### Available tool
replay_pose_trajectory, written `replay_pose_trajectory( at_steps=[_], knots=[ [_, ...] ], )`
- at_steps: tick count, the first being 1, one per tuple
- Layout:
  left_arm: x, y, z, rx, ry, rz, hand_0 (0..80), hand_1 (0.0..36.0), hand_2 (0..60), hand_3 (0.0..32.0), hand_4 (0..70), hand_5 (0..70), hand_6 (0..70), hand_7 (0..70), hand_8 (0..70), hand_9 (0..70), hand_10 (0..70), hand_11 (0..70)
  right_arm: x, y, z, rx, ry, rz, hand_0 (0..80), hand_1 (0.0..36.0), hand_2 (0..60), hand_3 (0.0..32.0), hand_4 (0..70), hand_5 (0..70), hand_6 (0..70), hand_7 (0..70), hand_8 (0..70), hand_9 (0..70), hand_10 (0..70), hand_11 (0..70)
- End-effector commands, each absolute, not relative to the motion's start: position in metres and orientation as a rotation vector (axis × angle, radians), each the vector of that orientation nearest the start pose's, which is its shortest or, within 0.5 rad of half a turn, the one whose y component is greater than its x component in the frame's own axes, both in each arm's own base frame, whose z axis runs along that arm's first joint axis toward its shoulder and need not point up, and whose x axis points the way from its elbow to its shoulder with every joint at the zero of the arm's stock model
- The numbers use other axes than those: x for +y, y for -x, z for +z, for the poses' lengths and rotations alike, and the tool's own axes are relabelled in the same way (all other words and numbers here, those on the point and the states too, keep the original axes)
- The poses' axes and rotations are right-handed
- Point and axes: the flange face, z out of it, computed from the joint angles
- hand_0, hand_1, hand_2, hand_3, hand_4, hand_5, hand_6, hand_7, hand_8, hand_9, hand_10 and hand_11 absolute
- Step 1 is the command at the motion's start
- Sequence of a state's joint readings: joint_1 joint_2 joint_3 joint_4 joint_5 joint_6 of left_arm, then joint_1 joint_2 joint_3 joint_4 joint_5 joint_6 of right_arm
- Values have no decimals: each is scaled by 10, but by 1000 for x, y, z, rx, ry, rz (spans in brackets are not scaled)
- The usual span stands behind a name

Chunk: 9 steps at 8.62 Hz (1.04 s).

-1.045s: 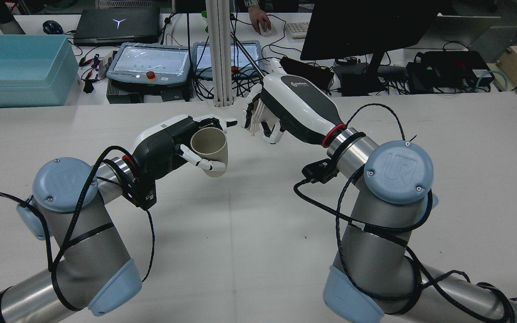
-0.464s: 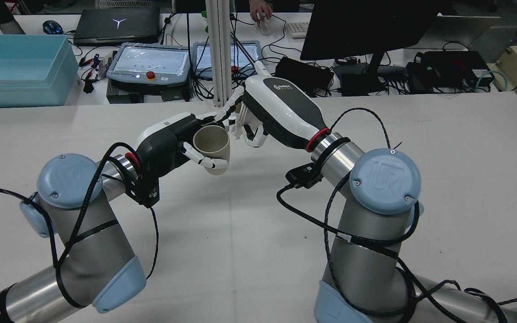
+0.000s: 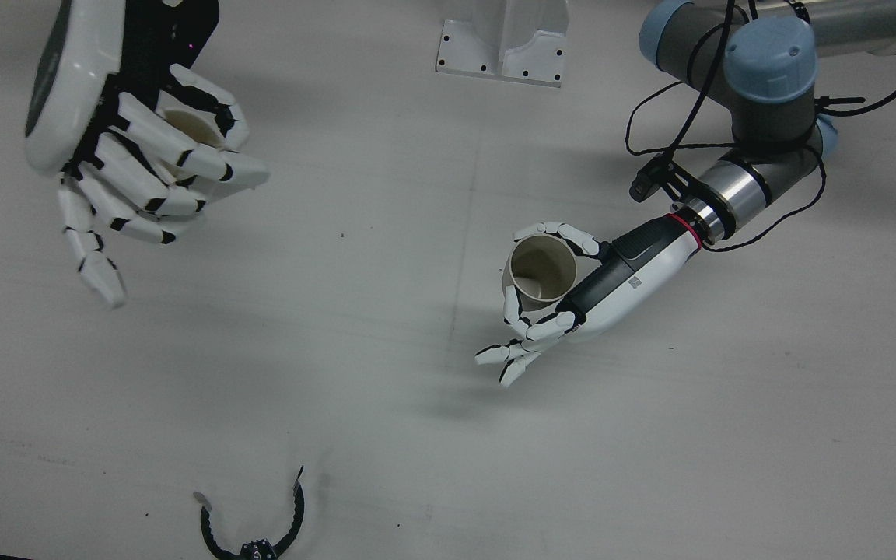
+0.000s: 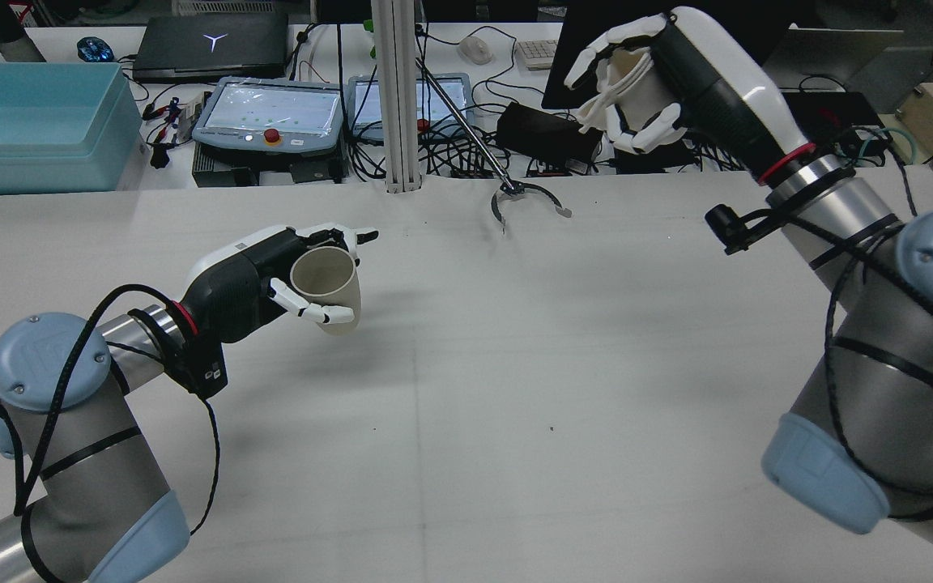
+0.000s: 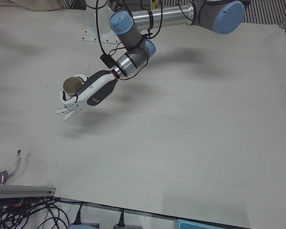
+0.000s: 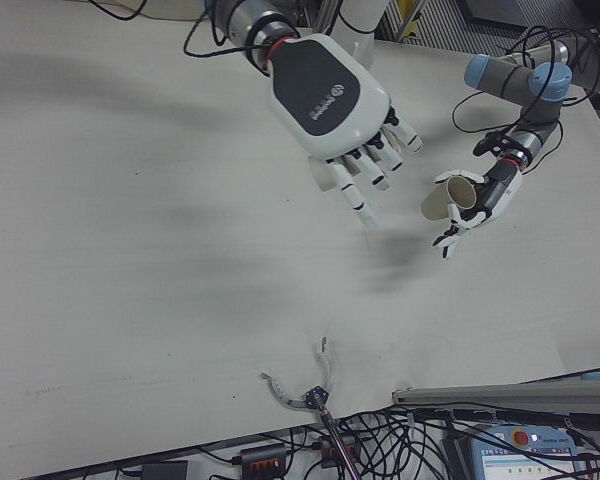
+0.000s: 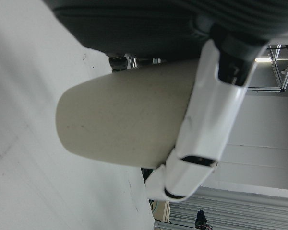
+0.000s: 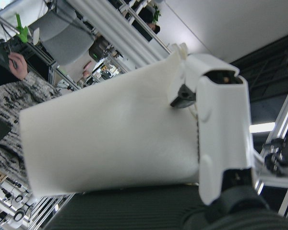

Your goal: Pour water

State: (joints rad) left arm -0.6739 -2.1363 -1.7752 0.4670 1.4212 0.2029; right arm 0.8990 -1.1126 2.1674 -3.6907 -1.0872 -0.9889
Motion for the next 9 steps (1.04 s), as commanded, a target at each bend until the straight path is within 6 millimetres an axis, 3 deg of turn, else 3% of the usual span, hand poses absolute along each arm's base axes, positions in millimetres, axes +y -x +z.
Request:
replay_pose_trajectory(
  at_steps=[1,2,4,6,7,8,9],
  knots=[
    [-493,-351,409,2067,630,-1523,800,360,600,0,294,700,134,120,31,10,49,117,-551,23,390,2761,684,-1816,800,360,600,0,401,260,630,700,417,548,144,257],
    [-498,-326,431,2082,601,-1541,800,360,600,0,291,700,130,117,31,9,49,117,-570,0,445,2757,574,-1793,800,360,600,0,370,262,635,700,446,586,172,296],
    [-501,-280,475,2101,551,-1586,800,360,600,0,310,700,137,123,34,10,49,117,-558,-9,582,2750,505,-1787,800,360,600,0,295,252,604,700,486,643,165,281],
    [-479,-262,531,2083,528,-1590,800,360,600,0,316,700,133,119,34,9,49,116,-553,-5,714,2706,509,-1911,747,360,600,0,338,250,619,700,527,700,158,268],
    [-474,-253,556,2089,522,-1590,800,360,600,0,312,700,130,115,35,9,49,117,-550,9,772,2703,494,-1975,718,360,600,0,329,248,607,700,534,700,159,269],
    [-465,-241,584,2081,507,-1597,800,360,600,0,315,700,131,118,37,9,52,122,-552,17,818,2697,484,-2014,661,360,600,0,300,244,582,700,552,700,164,274],
    [-459,-234,604,2085,488,-1589,800,360,600,0,317,700,132,119,37,9,52,122,-541,19,854,2664,531,-2055,631,360,600,0,260,241,558,655,575,700,173,286]
  ],
)
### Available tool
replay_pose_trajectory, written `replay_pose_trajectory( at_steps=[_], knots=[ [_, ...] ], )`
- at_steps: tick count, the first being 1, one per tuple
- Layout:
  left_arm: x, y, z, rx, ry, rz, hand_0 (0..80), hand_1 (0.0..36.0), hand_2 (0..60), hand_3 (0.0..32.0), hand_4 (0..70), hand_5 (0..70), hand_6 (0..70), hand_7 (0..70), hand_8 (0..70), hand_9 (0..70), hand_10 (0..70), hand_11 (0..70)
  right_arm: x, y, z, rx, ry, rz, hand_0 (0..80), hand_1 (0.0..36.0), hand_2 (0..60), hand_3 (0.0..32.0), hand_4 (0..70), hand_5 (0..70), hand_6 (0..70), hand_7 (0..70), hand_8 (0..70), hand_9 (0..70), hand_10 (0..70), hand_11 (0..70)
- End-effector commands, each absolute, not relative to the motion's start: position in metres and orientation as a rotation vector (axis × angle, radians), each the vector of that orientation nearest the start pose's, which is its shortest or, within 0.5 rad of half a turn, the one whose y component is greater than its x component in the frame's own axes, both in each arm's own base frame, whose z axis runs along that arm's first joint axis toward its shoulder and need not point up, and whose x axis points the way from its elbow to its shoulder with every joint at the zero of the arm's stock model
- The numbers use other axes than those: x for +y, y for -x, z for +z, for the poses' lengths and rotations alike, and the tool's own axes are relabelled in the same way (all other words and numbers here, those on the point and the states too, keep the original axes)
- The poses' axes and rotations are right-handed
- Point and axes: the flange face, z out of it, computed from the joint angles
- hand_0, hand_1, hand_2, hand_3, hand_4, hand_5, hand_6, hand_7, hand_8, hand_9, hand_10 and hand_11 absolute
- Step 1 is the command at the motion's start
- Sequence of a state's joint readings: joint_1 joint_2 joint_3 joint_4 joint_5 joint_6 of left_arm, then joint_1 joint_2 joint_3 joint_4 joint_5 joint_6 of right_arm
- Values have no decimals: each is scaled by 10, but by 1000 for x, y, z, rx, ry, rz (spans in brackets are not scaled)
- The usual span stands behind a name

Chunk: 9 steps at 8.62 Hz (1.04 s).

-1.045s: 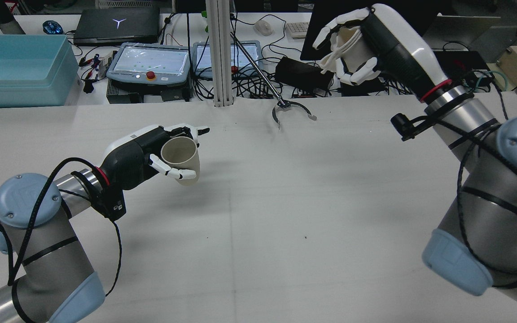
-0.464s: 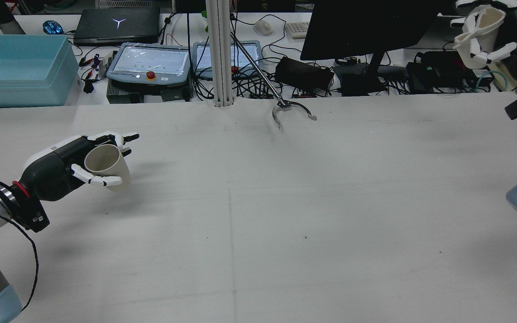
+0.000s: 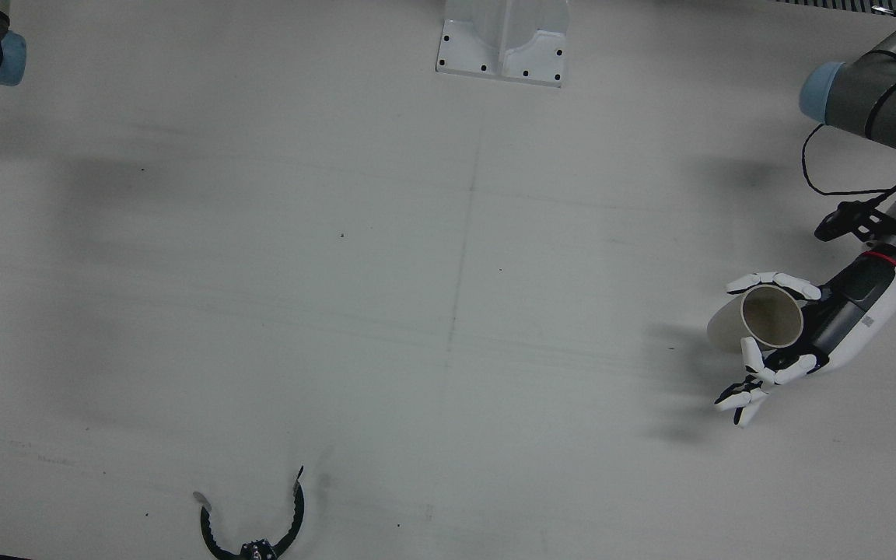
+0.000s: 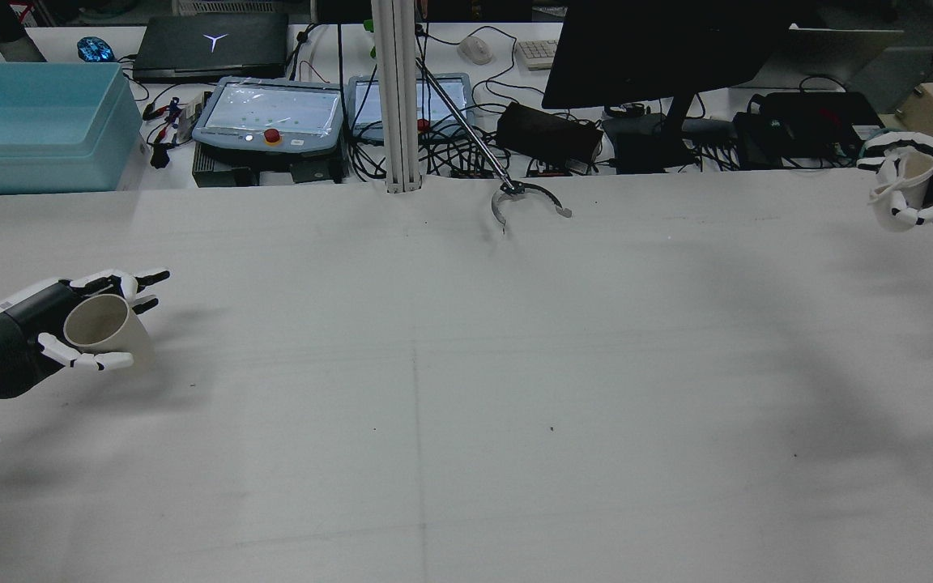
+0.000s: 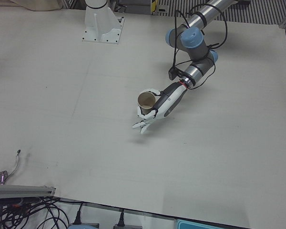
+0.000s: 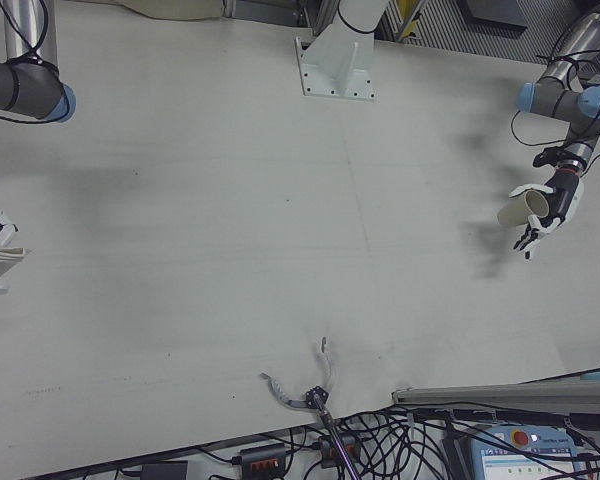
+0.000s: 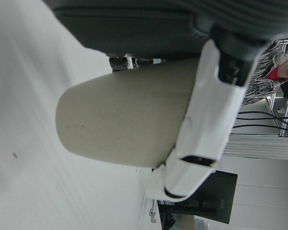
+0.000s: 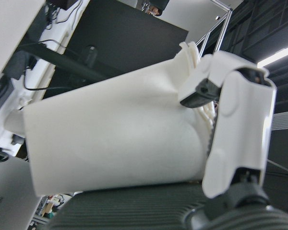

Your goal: Pour water

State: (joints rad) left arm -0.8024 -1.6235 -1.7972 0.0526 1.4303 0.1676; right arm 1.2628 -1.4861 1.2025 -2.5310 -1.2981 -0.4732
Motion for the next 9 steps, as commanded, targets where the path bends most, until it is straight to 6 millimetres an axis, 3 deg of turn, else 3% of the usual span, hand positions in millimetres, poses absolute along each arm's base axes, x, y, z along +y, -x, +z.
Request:
replay_pose_trajectory(
  at_steps=[1,2,3,4,5,6,7,8,9],
  knots=[
    [-458,-232,610,2090,486,-1588,800,360,600,0,313,700,132,119,38,9,53,122,-534,22,867,2618,561,-2067,635,360,600,0,234,239,536,618,563,700,165,275],
    [-463,-223,609,2107,469,-1595,800,360,600,0,315,700,132,119,38,9,52,122,-534,22,867,2604,557,-2063,657,360,600,0,206,233,506,571,537,700,150,254],
    [-460,-215,619,2102,453,-1605,800,360,600,0,313,700,130,116,38,9,52,121,-532,21,867,2601,544,-2061,728,360,600,0,172,226,476,531,502,664,122,215],
    [-455,-211,636,2100,441,-1597,800,360,600,0,310,700,130,115,38,9,51,120,-531,22,868,2597,498,-2059,692,356,557,0,114,166,343,369,296,392,14,36],
    [-456,-211,648,2103,417,-1586,800,360,600,0,305,700,130,115,39,9,52,122,-532,22,867,2583,420,-2042,538,192,6,0,4,58,105,2,11,0,0,0],
    [-456,-211,663,2099,396,-1577,800,360,600,0,309,700,131,118,39,9,52,121,-531,21,867,2572,388,-2034,499,137,0,60,0,36,31,0,0,0,0,0],
    [-455,-212,690,2084,386,-1587,800,360,600,0,305,700,129,117,39,9,51,120,-532,21,866,2570,367,-2026,486,116,0,170,0,28,1,0,0,0,0,0],
    [-455,-212,712,2066,380,-1597,800,360,566,0,304,700,131,117,42,9,50,119,-538,21,854,2587,369,-1990,482,113,0,252,0,27,0,0,0,0,0,0],
    [-453,-211,720,2056,353,-1592,800,360,446,0,308,700,135,119,44,9,50,118,-541,22,849,2596,365,-1973,485,125,0,268,0,31,5,0,0,0,0,0]
  ],
)
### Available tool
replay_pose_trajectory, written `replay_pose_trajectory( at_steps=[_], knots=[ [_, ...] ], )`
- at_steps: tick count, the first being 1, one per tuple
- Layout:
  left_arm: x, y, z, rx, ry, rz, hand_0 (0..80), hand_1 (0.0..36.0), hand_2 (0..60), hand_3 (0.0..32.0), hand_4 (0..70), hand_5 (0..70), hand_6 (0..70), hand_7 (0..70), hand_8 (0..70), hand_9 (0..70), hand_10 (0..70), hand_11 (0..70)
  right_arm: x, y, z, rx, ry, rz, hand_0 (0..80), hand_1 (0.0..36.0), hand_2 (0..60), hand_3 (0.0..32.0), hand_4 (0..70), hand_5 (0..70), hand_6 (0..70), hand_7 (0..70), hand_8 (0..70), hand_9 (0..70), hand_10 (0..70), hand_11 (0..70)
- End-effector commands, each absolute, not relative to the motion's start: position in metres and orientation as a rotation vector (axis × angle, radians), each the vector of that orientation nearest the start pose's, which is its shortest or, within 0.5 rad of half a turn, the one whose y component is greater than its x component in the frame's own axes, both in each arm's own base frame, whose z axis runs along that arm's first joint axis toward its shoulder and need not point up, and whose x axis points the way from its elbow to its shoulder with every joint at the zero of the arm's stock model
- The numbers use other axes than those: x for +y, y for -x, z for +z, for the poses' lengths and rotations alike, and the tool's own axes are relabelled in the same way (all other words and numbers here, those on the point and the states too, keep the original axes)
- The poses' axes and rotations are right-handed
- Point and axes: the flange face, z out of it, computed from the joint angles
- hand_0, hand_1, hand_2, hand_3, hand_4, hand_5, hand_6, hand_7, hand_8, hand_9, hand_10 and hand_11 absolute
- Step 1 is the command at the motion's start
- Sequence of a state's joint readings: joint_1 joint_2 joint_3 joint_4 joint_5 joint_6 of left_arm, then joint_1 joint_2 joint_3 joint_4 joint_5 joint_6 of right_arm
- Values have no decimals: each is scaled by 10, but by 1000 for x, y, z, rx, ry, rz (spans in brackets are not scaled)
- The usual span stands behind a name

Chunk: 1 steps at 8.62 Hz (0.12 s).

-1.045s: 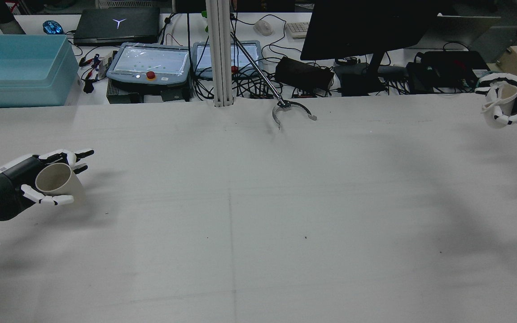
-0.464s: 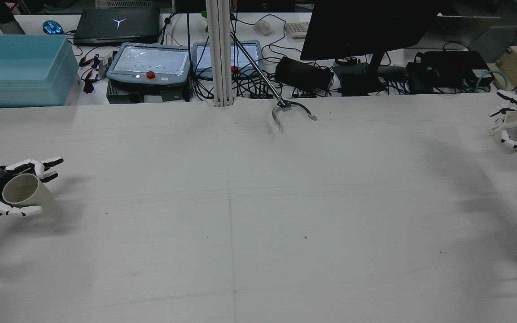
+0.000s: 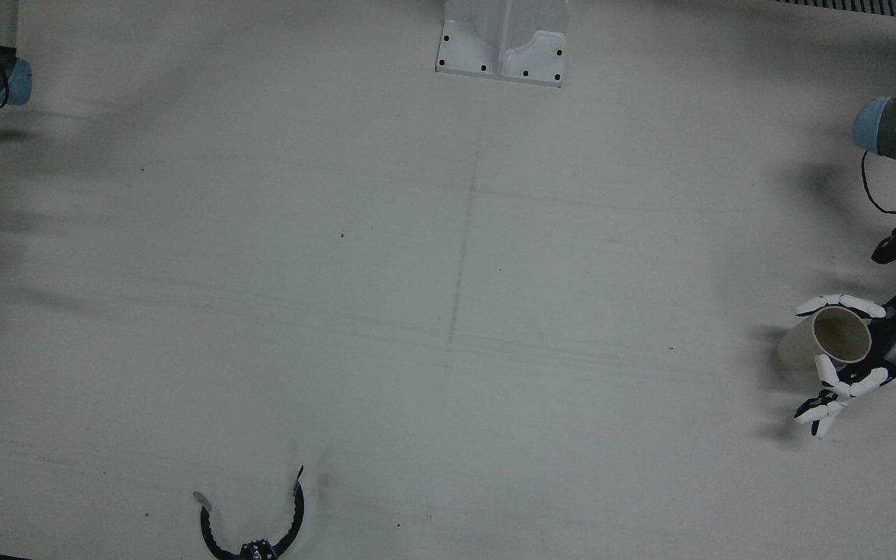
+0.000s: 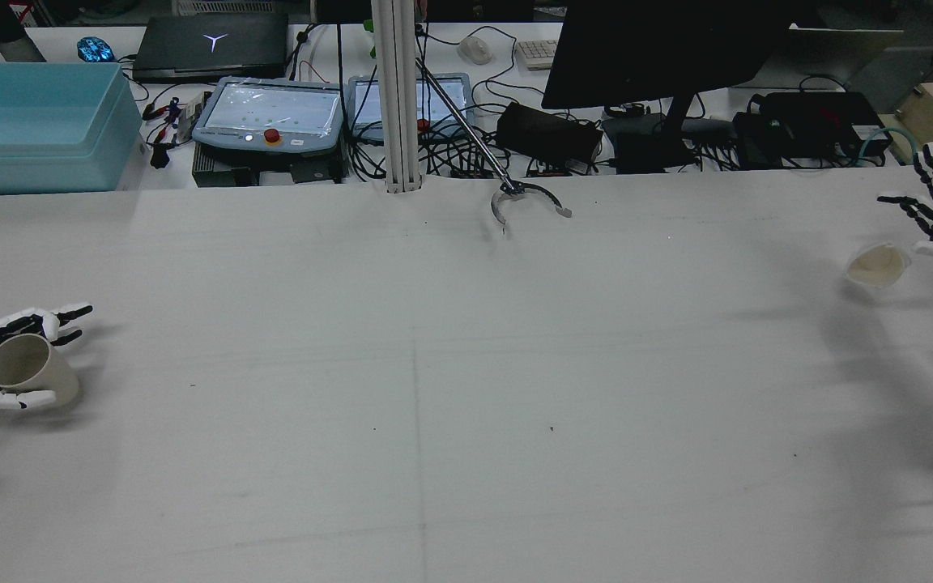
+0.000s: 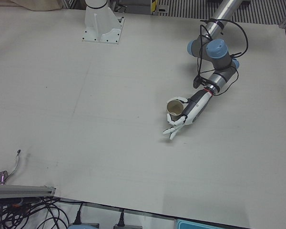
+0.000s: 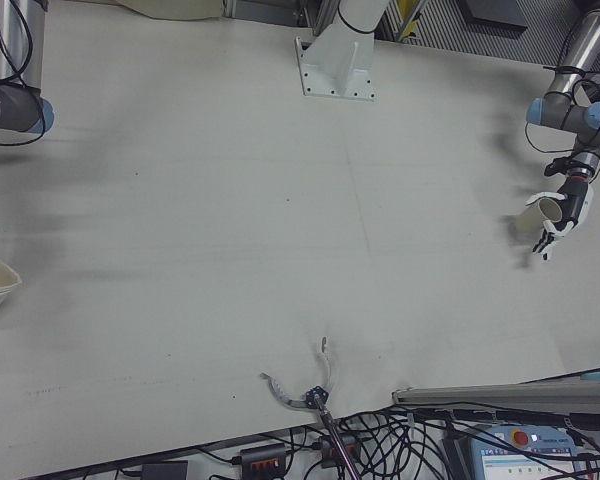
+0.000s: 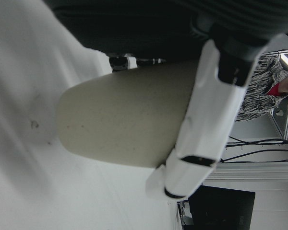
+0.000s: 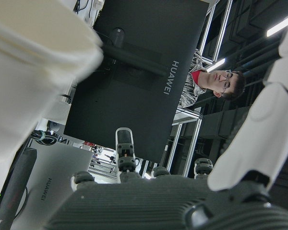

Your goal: Pour water

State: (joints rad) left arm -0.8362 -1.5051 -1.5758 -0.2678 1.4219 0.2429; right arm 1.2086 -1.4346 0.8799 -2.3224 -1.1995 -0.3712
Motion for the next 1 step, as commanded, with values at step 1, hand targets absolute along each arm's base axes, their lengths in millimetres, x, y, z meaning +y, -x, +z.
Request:
replay_pose_trajectory(
  at_steps=[1],
  knots=[
    [-454,-210,723,2056,335,-1582,800,360,222,0,274,700,134,105,45,7,41,104,-541,24,848,2598,362,-1971,488,136,0,258,0,33,16,0,0,0,0,0]
  ],
)
